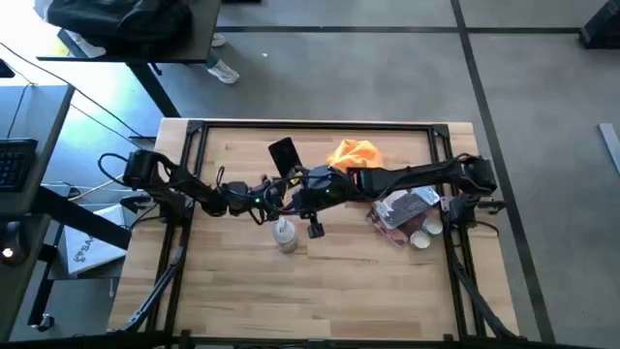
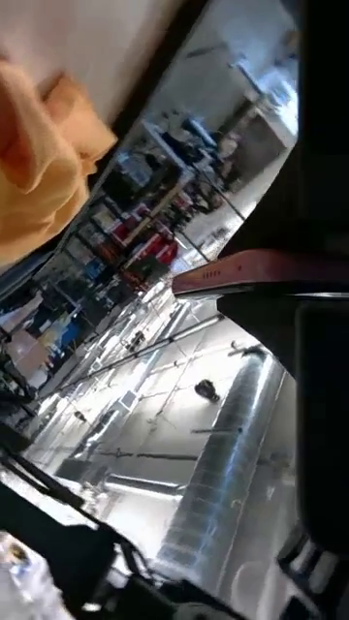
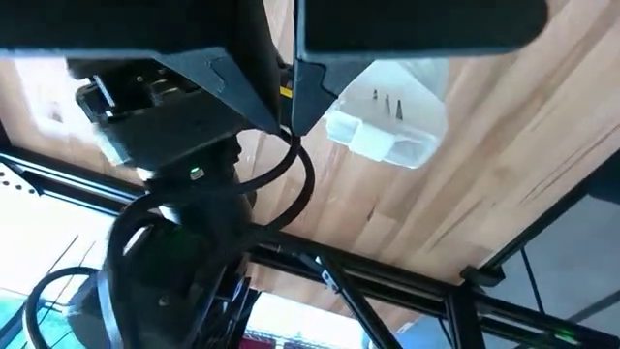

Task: Apply microfiber cloth
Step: Spray the front and back of the cellphone using the spray bottle

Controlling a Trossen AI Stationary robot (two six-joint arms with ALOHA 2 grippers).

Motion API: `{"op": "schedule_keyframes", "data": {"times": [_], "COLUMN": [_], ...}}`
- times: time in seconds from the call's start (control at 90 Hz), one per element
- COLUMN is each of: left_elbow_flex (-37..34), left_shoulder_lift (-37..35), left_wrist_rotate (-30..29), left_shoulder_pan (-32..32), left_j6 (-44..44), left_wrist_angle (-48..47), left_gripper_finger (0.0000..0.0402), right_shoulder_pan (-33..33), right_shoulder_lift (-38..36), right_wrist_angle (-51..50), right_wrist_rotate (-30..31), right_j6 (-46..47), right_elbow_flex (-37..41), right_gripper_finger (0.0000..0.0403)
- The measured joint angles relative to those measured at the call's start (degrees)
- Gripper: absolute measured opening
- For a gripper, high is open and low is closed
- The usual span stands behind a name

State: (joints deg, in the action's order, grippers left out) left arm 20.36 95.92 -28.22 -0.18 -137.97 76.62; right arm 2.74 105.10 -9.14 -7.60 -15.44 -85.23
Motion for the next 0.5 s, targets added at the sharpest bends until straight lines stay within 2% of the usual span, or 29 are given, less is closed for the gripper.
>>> {"op": "schedule_keyframes", "data": {"times": [0.3,0.4,0.5], "left_elbow_flex": [0.00,-0.04,-0.07], "left_shoulder_lift": [-0.07,-0.07,-0.14], "left_wrist_rotate": [-0.90,-0.43,1.61], "left_shoulder_pan": [0.17,-0.22,-0.97], "left_j6": [-1.39,0.24,7.18], "left_wrist_angle": [0.02,0.79,4.29], "left_gripper_finger": [0.0007,0.0007,0.0007], "right_shoulder_pan": [-0.07,-0.09,-0.09], "right_shoulder_lift": [0.68,1.31,1.33], "right_wrist_angle": [0.19,0.62,0.47], "right_wrist_rotate": [-0.10,-0.87,-1.44], "right_j6": [-0.48,-0.15,-0.02], "right_elbow_flex": [-0.04,-0.11,-0.10], "right_gripper_finger": [0.0000,0.0000,0.0000]}}
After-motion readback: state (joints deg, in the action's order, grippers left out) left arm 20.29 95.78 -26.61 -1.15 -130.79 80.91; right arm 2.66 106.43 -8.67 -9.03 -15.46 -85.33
